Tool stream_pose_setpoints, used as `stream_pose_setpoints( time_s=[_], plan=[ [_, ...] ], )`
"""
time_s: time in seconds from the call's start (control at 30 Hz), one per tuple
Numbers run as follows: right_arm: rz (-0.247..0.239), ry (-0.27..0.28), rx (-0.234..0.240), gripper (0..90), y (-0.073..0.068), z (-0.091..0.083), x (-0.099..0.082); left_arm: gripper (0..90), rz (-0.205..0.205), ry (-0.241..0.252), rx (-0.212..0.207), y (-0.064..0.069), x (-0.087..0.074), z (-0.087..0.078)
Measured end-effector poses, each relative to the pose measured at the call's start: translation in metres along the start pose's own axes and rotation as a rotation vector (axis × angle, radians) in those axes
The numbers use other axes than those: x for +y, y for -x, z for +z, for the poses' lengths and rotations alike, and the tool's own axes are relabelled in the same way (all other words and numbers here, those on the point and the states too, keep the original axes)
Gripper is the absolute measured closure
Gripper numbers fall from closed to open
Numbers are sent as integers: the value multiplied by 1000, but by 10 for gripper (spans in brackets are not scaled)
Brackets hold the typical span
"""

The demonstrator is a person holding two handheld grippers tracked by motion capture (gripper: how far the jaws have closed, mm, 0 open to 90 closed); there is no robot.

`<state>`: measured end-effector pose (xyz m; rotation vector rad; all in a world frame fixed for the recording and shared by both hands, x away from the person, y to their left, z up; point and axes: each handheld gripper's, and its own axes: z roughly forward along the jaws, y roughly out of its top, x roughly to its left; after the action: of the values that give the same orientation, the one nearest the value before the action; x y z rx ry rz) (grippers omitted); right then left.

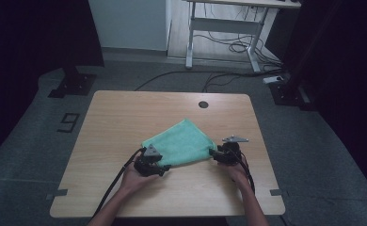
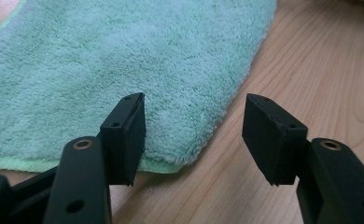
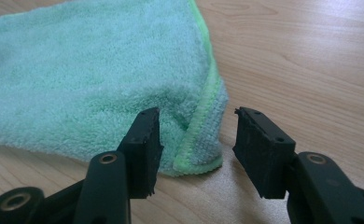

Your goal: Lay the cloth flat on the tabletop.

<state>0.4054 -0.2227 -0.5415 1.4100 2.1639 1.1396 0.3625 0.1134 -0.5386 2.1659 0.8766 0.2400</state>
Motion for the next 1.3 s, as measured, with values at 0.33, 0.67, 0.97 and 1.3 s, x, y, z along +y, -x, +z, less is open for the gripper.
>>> stream_pose_setpoints(
  time_s=[0.33,0.67,0.97,1.3],
  plan=[
    [-24,-21,25,620,-3,2,-5,659,1,-17,71,-1,-3,3],
    [-51,-1,149,833,-15,-30,-23,825,5,-15,-85,2,-10,-26],
    [-90,91,216,806,-33,-65,-3,818,-48,37,-180,-16,7,-57],
    [-36,76,169,790,-17,-31,26,824,-153,58,-142,-50,19,-36]
  ],
)
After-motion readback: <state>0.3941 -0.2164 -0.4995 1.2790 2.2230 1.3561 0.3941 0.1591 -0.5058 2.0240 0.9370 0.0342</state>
